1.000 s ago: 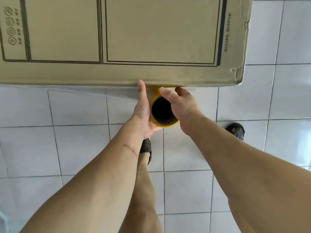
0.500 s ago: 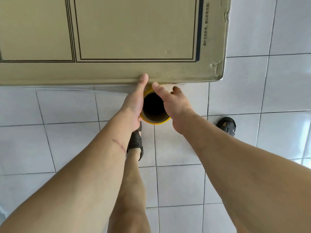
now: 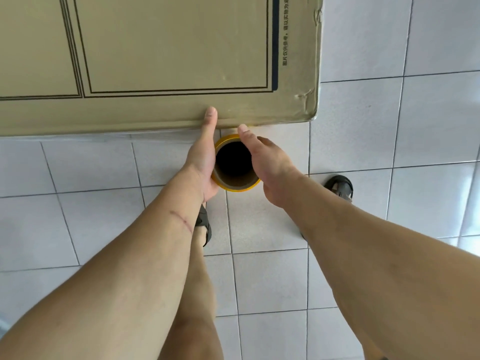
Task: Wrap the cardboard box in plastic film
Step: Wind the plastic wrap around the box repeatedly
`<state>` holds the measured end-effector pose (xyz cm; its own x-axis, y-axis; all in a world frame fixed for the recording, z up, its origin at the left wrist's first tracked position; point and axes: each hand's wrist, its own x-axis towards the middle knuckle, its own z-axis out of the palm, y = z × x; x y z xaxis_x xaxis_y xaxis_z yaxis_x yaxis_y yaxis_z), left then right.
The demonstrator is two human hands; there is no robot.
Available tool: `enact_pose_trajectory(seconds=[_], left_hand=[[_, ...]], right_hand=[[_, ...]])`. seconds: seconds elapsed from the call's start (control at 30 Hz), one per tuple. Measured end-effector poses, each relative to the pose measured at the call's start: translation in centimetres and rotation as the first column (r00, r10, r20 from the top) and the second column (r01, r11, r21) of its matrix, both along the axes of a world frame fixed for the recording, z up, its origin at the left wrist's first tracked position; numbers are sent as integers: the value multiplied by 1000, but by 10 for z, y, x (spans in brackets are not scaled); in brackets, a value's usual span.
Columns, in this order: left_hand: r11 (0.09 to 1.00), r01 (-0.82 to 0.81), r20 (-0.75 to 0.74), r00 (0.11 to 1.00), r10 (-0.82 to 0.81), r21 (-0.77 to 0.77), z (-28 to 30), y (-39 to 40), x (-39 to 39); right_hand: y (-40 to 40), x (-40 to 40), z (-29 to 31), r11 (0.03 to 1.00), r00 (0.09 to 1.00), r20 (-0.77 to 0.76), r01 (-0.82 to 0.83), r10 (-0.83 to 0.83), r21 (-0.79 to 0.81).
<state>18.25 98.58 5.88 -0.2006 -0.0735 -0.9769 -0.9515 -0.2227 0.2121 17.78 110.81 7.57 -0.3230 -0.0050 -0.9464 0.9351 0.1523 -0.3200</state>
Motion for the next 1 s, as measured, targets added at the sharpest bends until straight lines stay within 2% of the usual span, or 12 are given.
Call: enact_pose_trajectory(seconds=[0.17,0.23,0.33,0.43,0.57,0.63,0.73,0.87,0.93,1.0], left_hand=[[981,-26,10,1000,25,192,1,18,3],[990,56,3,998,-57,128,3,26,-1],[999,38,-44,998,-39,-6,-3,34,-6],[995,3,-41,999,1,103,-5,41,-3],[975,-30,-15,999,34,220,-8,60,9],[990,7,-11,1000,-5,140,-8,67,9],[1000,11,-73,997,-12,-9,-13,76,3],[990,-58,-56,996,66,132,-14,93,-2],[970,-138,-8,990,143,200,-17,102,1],[964,-143,31,990,139,223,-16,112,2]], right_hand=[[26,-9,0,988,985,-120,-111,124,110],[36,-11,-2,990,985,-145,-76,93,116],[36,-8,2,1000,997,-74,-17,17,1],[45,-7,4,1000,997,-69,-26,26,5],[72,-11,1,988,986,-112,-110,122,108],[80,-7,1,994,989,-124,-69,79,86],[89,1,-3,999,995,-92,-34,31,-35],[105,-3,-8,998,995,-94,-48,44,-40],[115,-9,-7,993,986,-122,-113,114,13],[126,-15,-6,982,970,-163,-173,182,69]])
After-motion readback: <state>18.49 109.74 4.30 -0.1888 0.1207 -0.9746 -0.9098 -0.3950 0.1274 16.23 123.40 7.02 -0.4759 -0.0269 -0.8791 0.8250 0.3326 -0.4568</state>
